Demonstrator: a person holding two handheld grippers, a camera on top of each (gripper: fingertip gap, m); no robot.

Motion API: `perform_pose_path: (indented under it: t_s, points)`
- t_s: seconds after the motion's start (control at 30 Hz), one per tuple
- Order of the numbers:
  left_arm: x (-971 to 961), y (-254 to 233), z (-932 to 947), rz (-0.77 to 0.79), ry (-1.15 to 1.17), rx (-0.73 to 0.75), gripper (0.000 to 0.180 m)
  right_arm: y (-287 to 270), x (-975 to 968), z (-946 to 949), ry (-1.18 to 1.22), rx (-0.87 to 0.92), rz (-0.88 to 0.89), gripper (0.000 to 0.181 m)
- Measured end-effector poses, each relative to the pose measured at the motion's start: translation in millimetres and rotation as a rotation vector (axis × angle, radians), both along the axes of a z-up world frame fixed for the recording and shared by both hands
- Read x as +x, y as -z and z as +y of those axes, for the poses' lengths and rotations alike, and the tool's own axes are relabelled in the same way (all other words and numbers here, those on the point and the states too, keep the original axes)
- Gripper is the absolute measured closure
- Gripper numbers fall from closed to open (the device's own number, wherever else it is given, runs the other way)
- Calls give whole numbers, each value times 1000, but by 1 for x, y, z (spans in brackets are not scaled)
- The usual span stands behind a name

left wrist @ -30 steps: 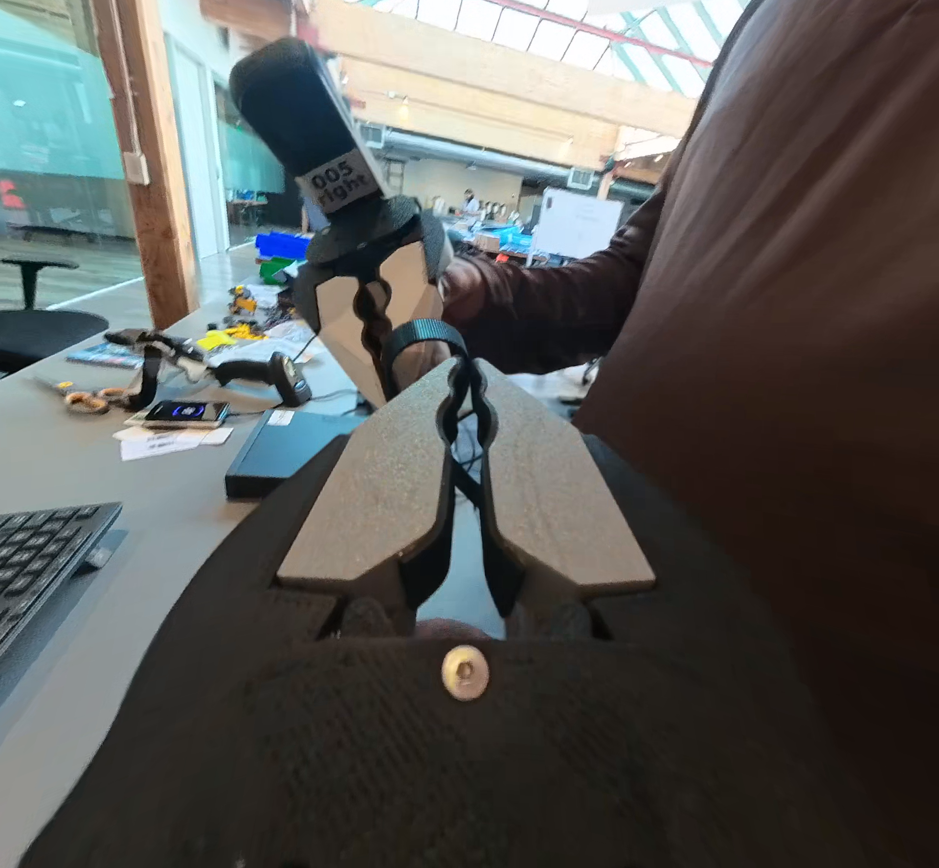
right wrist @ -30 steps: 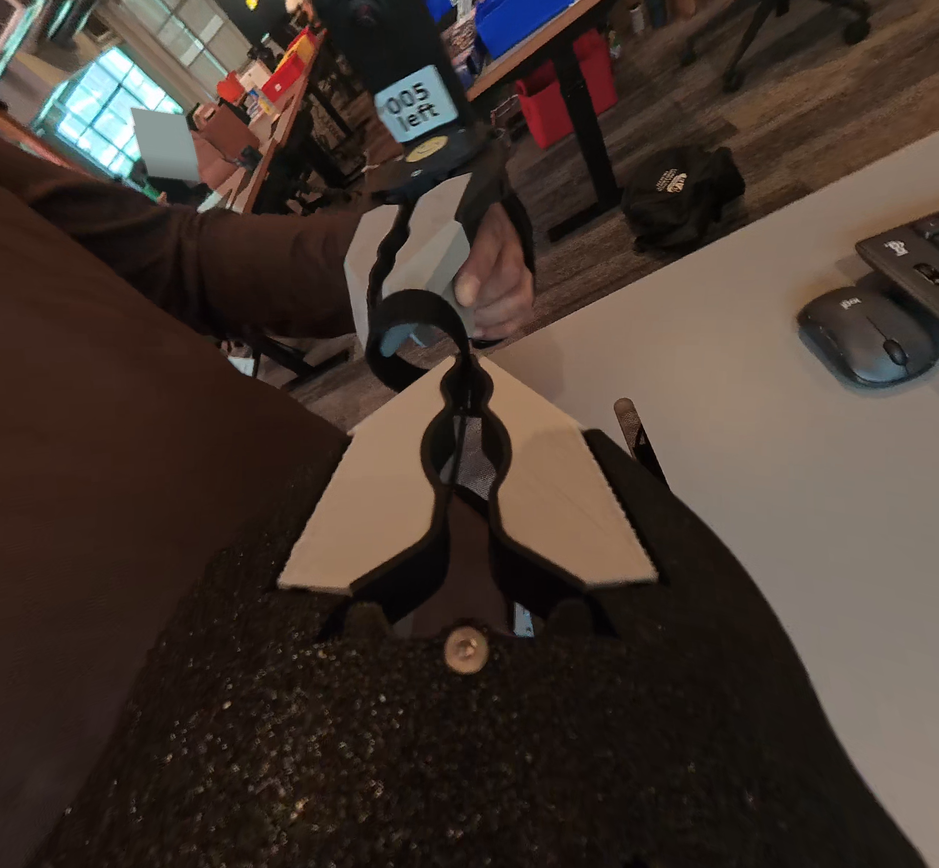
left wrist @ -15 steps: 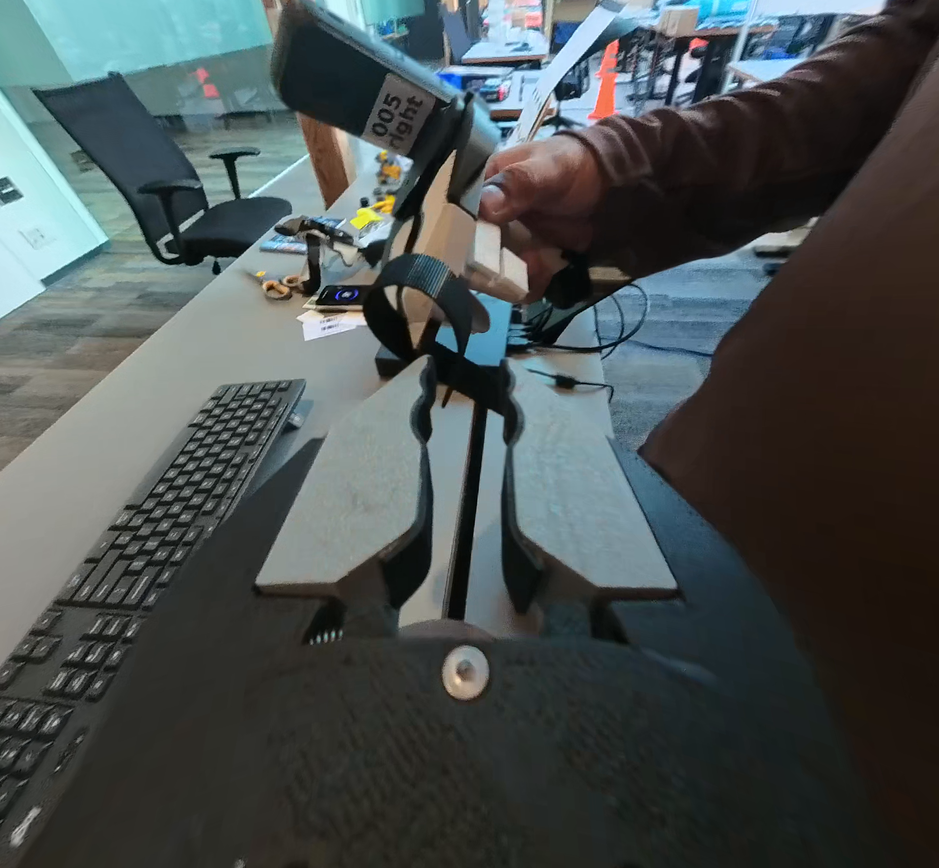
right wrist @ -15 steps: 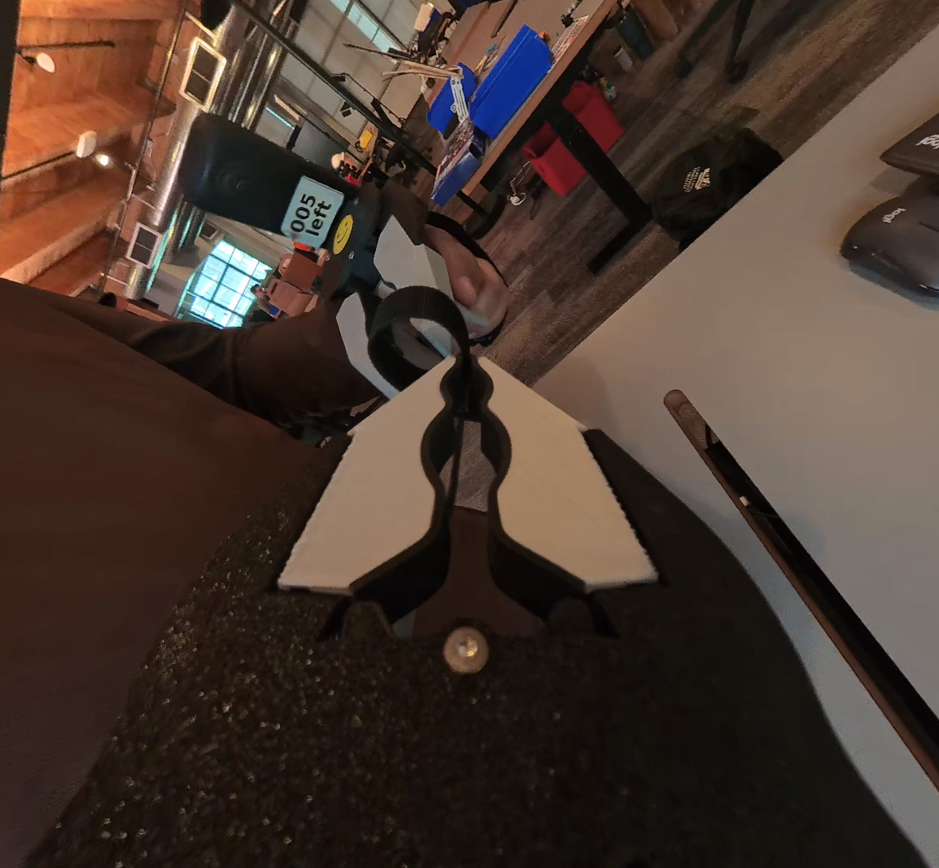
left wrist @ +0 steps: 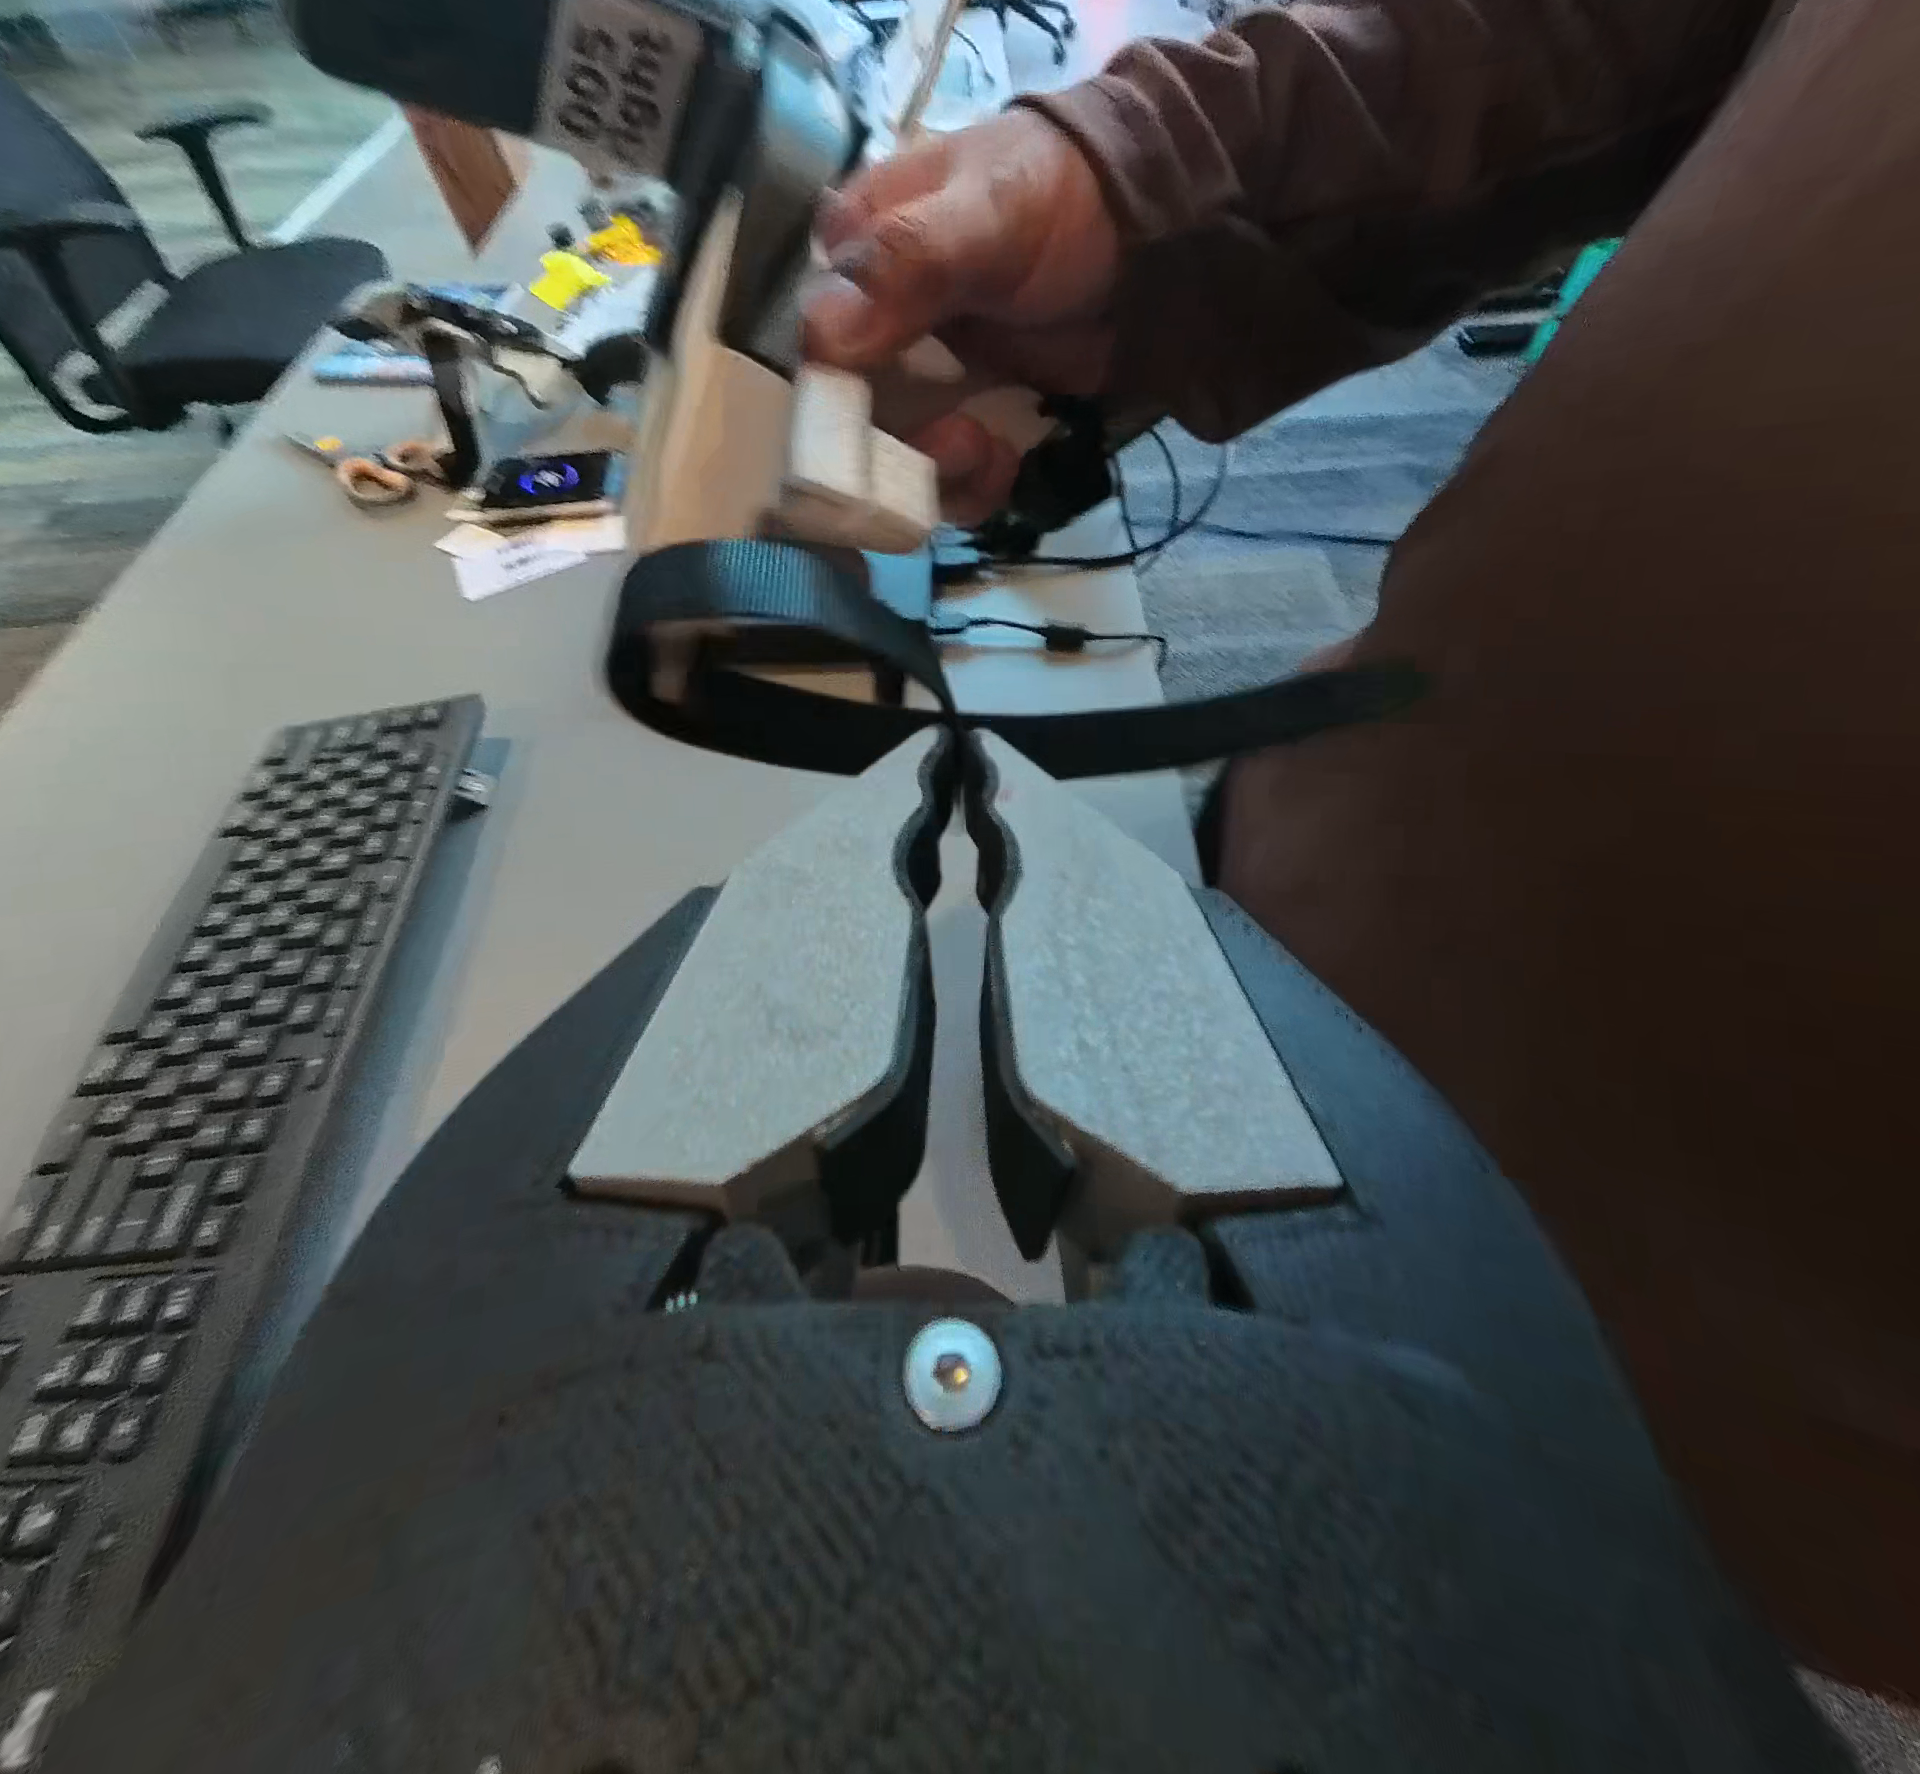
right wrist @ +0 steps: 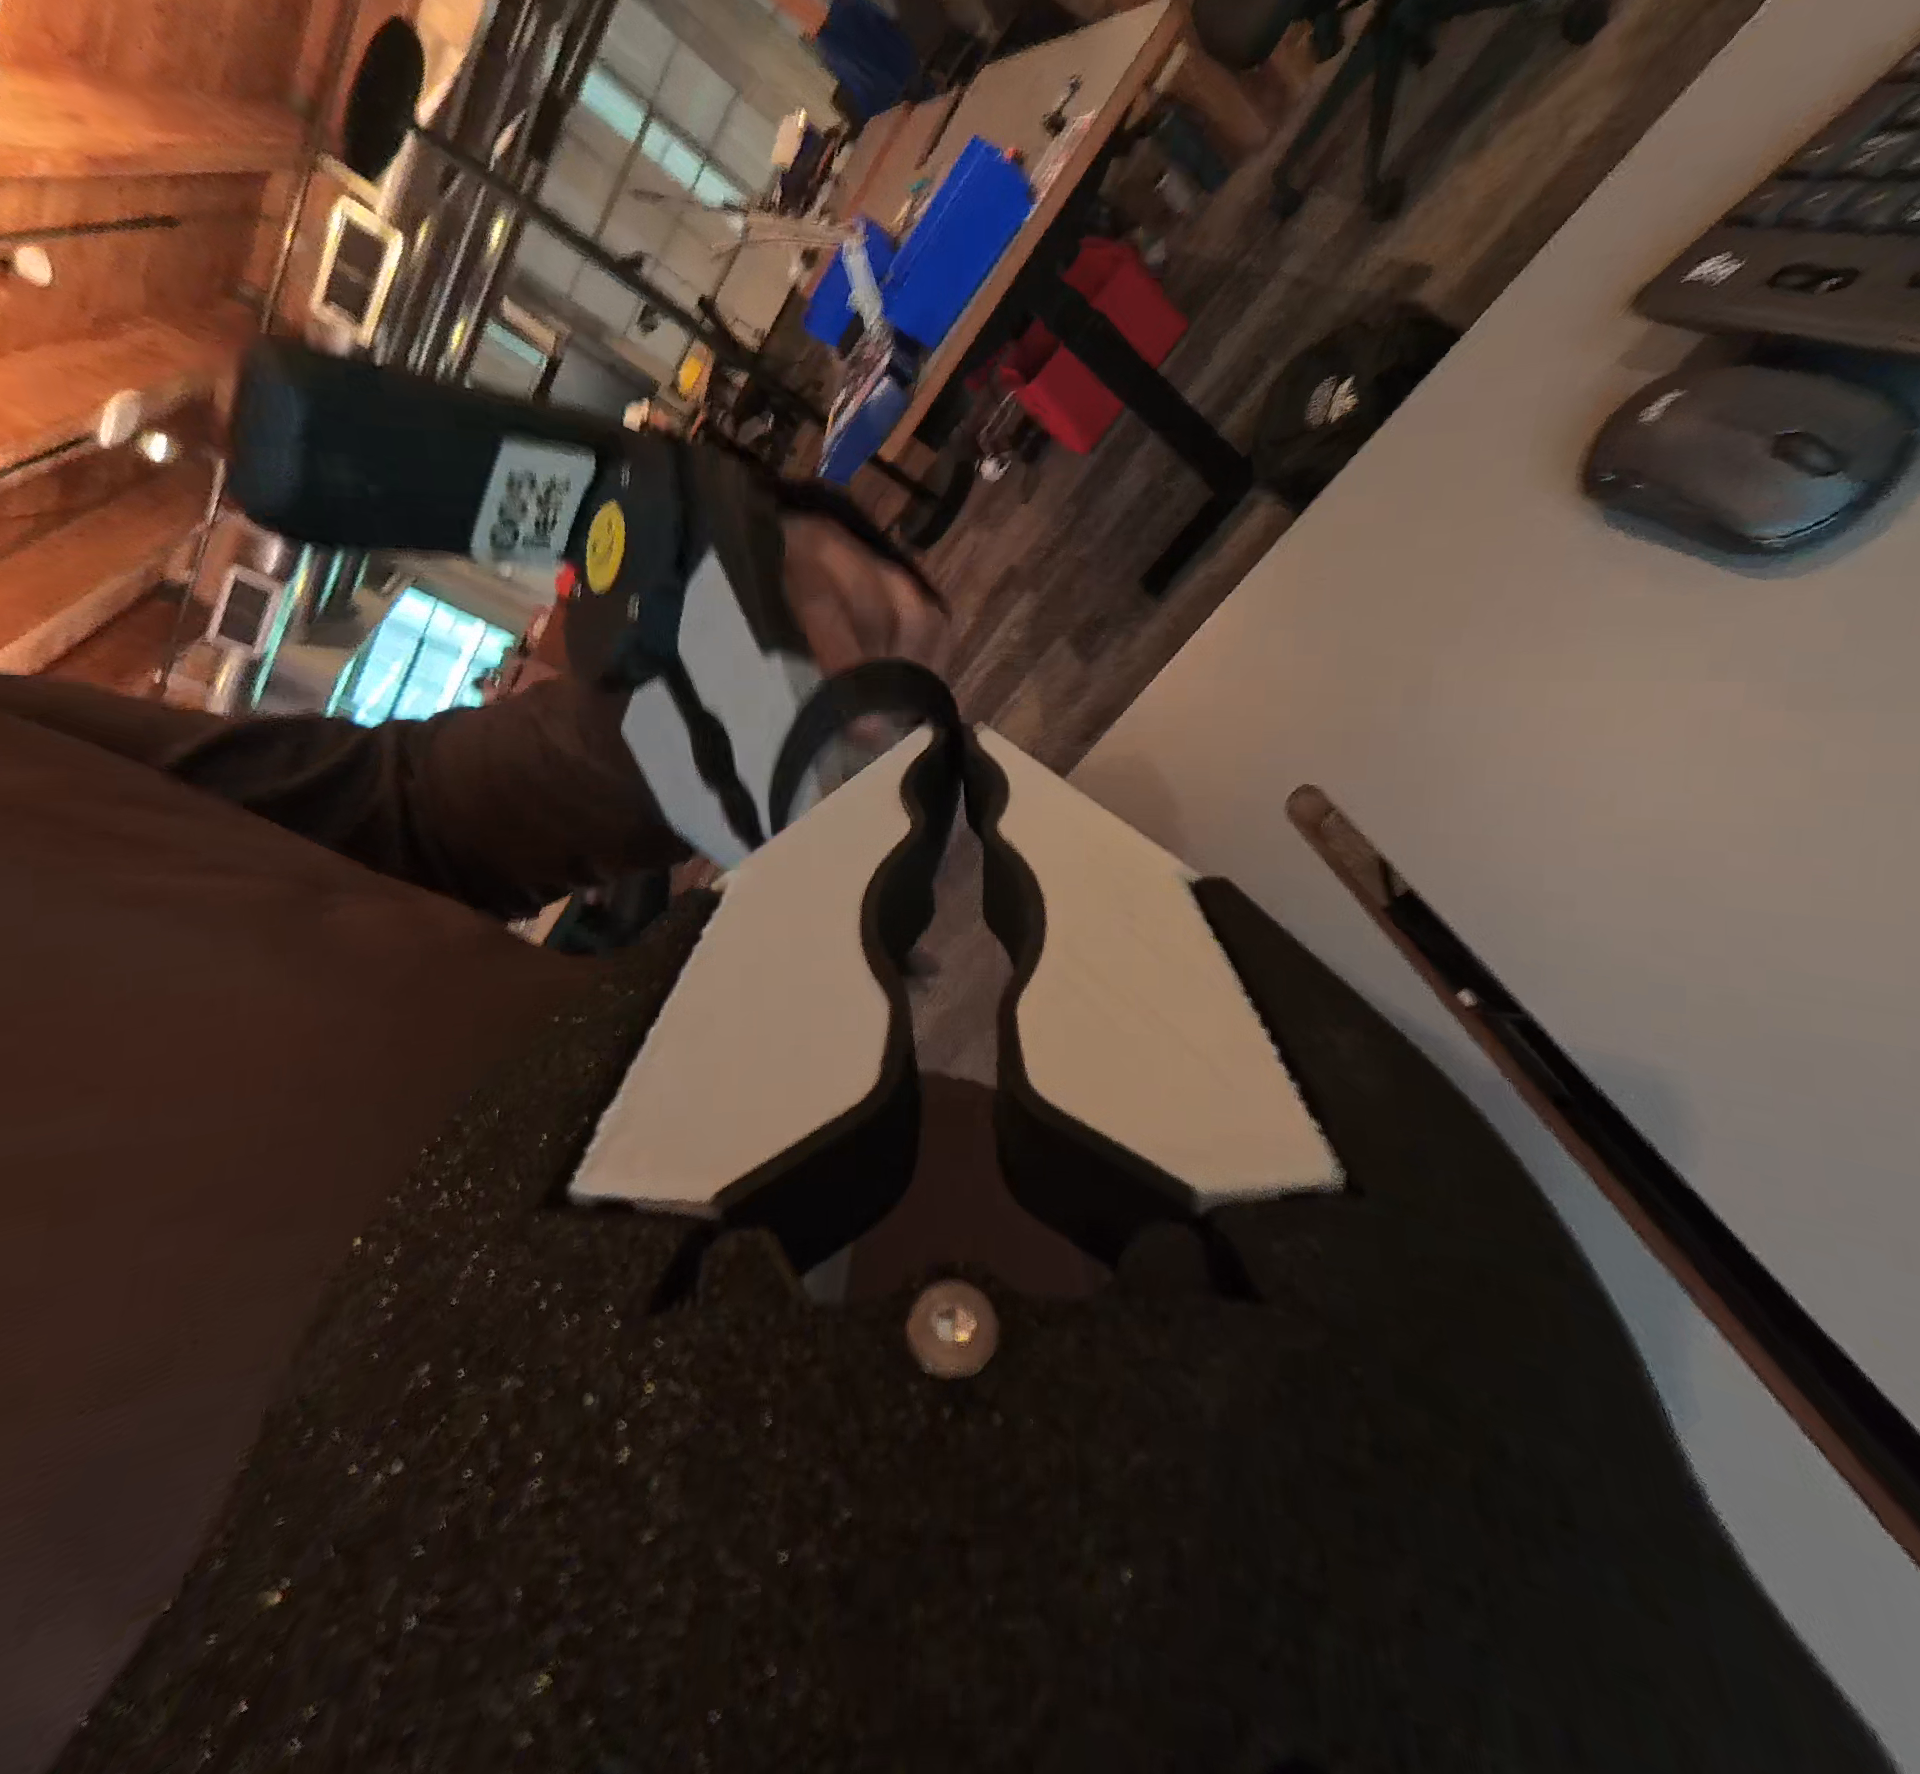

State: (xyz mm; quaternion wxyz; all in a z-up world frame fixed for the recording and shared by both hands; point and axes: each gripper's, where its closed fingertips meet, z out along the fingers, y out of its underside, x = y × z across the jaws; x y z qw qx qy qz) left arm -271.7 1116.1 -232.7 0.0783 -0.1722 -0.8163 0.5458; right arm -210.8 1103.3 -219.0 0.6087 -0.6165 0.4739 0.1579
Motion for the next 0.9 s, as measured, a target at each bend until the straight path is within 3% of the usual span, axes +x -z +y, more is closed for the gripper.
perform_pose_path:
  t_s: [0.07, 0.2, 0.33, 0.5, 0.7, 0.8, 0.9]
  points:
    - [-5, 11, -3, 25, -10, 44, 180, -3, 6, -12, 43, 1, -31, 181]
    - [2, 8, -6, 156, -56, 26, 180, -4, 8, -16, 58, -162, -165, 180]
    - [13, 2, -6, 211, -120, -39, 180, -9, 5, -14, 29, 26, -62, 157]
    - [25, -11, -4, 285, -170, -117, 180, 11, -2, -20, 46, 83, 33, 150]
    - [16, -6, -4, 259, -150, -106, 180, 23, -20, 8, -107, 126, 142, 159]
    - [8, -3, -5, 247, -125, -77, 180, 21, -23, 16, -146, 181, 145, 181]
    - [0, 8, -5, 264, -107, -10, 180, 28, -29, 19, -182, 124, 135, 181]
